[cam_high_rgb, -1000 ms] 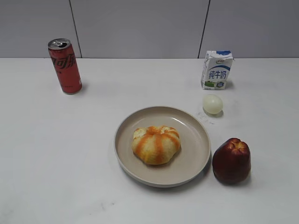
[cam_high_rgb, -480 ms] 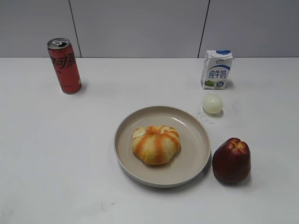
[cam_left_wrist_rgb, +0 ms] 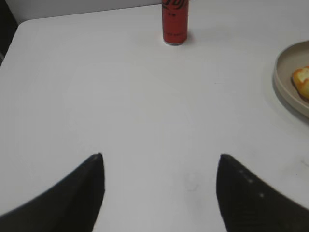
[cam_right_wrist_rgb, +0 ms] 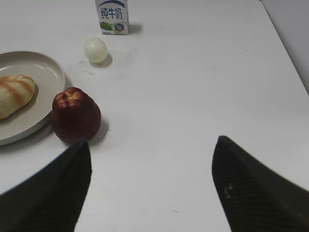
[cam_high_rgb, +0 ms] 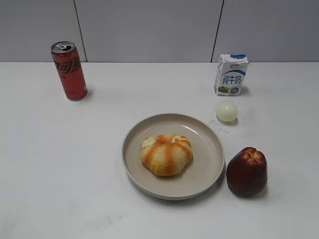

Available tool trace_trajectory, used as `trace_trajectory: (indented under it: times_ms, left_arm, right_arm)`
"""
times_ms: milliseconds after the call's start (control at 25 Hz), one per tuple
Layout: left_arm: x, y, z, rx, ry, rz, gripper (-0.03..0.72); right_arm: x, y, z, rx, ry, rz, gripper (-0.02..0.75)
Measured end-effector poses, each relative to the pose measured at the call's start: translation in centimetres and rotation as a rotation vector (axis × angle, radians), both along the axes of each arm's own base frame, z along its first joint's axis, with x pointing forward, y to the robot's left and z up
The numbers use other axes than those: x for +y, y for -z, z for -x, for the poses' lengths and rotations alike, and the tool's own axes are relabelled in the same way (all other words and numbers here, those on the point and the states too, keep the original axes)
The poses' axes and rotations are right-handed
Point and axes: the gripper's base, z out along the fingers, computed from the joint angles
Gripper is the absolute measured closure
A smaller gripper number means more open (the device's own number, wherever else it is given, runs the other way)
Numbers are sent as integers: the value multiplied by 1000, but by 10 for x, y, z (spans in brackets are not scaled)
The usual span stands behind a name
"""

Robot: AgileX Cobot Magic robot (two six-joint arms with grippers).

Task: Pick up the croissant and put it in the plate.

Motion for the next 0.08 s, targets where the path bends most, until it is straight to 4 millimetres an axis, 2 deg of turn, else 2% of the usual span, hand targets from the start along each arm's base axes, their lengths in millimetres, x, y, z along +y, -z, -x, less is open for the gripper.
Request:
trace_trajectory:
  times_ms: [80]
  left_arm:
    - [0,0,0,0,1,0,143]
  right_arm:
    - [0,0,0,0,0,0,150]
